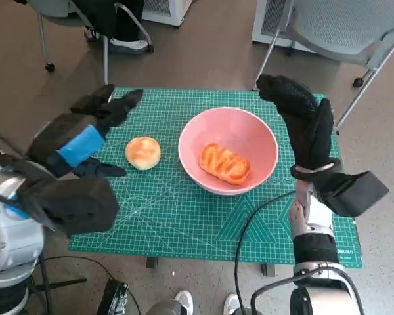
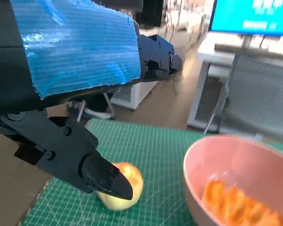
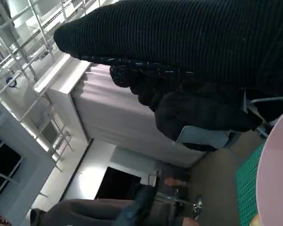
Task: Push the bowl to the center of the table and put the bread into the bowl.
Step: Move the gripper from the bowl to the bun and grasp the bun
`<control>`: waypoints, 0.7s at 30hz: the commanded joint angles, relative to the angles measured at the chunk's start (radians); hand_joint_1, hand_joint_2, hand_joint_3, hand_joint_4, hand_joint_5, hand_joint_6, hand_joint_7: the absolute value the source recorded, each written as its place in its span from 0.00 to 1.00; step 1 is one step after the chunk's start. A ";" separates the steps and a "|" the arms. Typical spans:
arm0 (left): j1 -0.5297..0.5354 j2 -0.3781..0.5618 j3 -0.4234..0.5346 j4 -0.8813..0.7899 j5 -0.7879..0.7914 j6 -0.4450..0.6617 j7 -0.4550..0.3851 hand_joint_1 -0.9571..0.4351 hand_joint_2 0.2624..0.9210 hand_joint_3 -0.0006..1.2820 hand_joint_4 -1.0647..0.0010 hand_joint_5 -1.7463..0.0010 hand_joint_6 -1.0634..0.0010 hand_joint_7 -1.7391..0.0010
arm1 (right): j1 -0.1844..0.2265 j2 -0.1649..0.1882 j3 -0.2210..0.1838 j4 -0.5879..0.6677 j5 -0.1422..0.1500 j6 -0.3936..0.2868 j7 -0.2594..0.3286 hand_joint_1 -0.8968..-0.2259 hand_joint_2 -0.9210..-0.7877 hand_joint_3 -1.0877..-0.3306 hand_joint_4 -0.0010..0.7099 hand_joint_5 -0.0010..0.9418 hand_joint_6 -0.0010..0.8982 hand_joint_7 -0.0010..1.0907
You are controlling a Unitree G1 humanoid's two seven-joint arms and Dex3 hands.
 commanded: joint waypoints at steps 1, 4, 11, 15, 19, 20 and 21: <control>-0.054 -0.002 -0.074 0.105 0.060 -0.038 0.021 0.48 0.62 0.00 1.00 1.00 0.83 1.00 | 0.007 -0.008 -0.008 0.024 0.010 0.012 0.015 0.34 0.00 0.37 0.24 0.00 0.01 0.47; -0.111 -0.025 -0.134 0.220 0.111 -0.051 0.040 0.43 0.62 0.00 1.00 1.00 0.83 1.00 | 0.005 -0.012 -0.012 0.029 0.009 0.011 0.018 0.35 0.00 0.37 0.24 0.00 0.01 0.47; -0.249 -0.093 -0.237 0.483 0.189 -0.048 0.056 0.37 0.62 0.00 1.00 1.00 0.84 1.00 | 0.005 -0.017 -0.018 0.033 0.010 0.013 0.024 0.35 0.00 0.37 0.24 0.00 0.01 0.47; -0.325 -0.139 -0.283 0.633 0.218 -0.026 0.051 0.36 0.62 0.00 1.00 1.00 0.85 1.00 | 0.011 -0.019 -0.019 0.023 0.007 0.014 0.024 0.35 0.00 0.37 0.24 0.00 0.01 0.47; -0.386 -0.171 -0.324 0.765 0.244 -0.018 0.048 0.37 0.62 0.00 1.00 1.00 0.85 1.00 | 0.019 -0.023 -0.020 0.009 0.003 0.014 0.021 0.35 0.00 0.37 0.24 0.00 0.01 0.47; -0.398 -0.176 -0.332 0.789 0.247 -0.017 0.048 0.37 0.62 0.00 1.00 1.00 0.85 1.00 | 0.021 -0.024 -0.020 0.006 0.002 0.013 0.019 0.35 0.00 0.37 0.24 0.00 0.01 0.47; -0.406 -0.179 -0.337 0.806 0.249 -0.017 0.049 0.37 0.62 0.00 1.00 1.00 0.85 1.00 | 0.022 -0.025 -0.020 0.004 0.001 0.013 0.018 0.35 0.00 0.37 0.24 0.00 0.01 0.47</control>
